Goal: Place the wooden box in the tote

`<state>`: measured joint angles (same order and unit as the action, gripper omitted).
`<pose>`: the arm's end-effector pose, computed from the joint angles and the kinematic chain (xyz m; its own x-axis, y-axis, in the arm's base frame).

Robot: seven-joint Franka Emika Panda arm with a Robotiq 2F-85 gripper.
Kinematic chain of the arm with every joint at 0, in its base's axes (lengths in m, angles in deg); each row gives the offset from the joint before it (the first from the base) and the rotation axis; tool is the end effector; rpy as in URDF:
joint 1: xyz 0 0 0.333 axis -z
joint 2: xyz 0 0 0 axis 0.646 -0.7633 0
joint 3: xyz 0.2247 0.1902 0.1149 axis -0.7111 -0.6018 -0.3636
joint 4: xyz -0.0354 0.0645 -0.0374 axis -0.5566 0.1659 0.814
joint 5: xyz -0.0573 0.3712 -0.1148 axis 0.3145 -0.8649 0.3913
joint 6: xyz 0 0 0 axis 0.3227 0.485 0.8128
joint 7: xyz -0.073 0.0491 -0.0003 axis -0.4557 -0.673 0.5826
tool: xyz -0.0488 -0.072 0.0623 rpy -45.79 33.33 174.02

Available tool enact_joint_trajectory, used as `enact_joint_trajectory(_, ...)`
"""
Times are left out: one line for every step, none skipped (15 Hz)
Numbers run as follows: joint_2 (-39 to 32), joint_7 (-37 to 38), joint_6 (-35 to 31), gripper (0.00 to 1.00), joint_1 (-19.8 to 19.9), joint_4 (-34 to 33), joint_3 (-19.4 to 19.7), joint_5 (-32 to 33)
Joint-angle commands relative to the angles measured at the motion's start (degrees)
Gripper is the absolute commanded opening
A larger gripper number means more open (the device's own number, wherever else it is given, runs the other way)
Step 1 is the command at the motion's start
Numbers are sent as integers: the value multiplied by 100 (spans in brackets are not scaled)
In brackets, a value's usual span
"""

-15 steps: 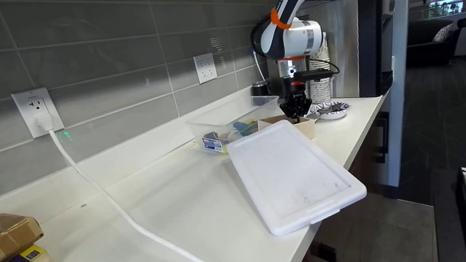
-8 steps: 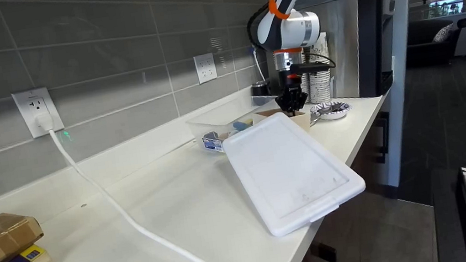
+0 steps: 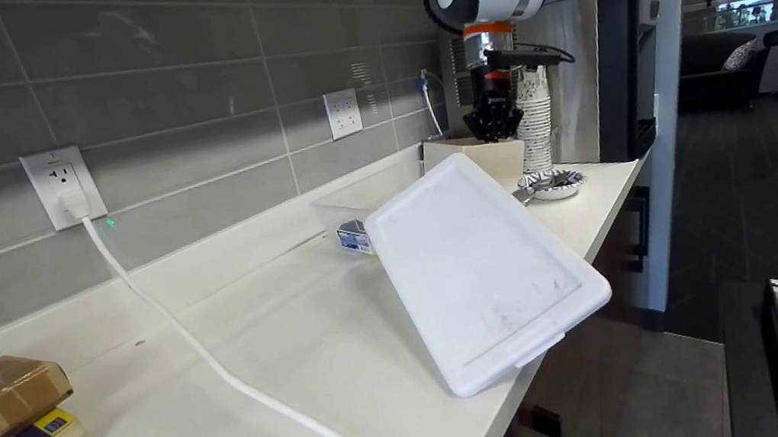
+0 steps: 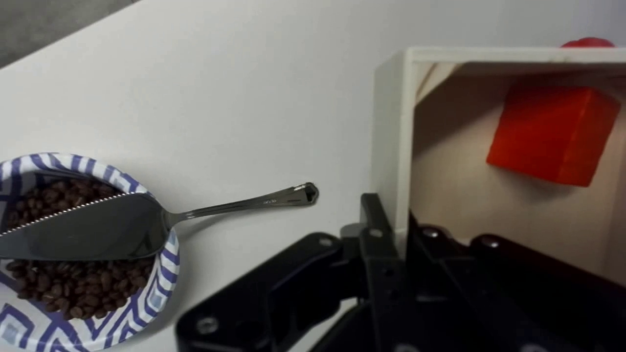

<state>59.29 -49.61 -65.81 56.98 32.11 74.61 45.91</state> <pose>0.5005 -0.2777 0.3779 0.8811 -0.4540 -0.1326 -0.4693 -0.8742 -0.1247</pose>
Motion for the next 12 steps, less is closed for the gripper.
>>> enact_joint_trajectory(95, 472, 610, 2, 23, -402, 54, -200)
enact_joint_trajectory(37, 597, 725, 2, 31, -539, 62, -345)
enact_joint_trajectory(-51, 743, 838, 2, 36, -713, 65, -473)
enact_joint_trajectory(-128, 931, 875, 2, 38, -857, 65, -601)
enact_joint_trajectory(-221, 1062, 920, 2, 34, -1025, 52, -719)
enact_joint_trajectory(-300, 1221, 960, 2, 34, -1170, 46, -832)
enact_joint_trajectory(-406, 1427, 965, 2, 29, -1357, 44, -898)
enact_joint_trajectory(-528, 1580, 1023, 2, 37, -1551, 36, -983)
enact_joint_trajectory(-664, 1790, 1086, 2, 38, -1753, 33, -1022)
enact_joint_trajectory(-776, 1962, 1125, 2, 41, -1911, 28, -1059)
enact_joint_trajectory(-917, 2141, 1148, 2, 39, -2082, 19, -1081)
enact_joint_trajectory(-1048, 2297, 1158, 2, 40, -2225, 7, -1109)
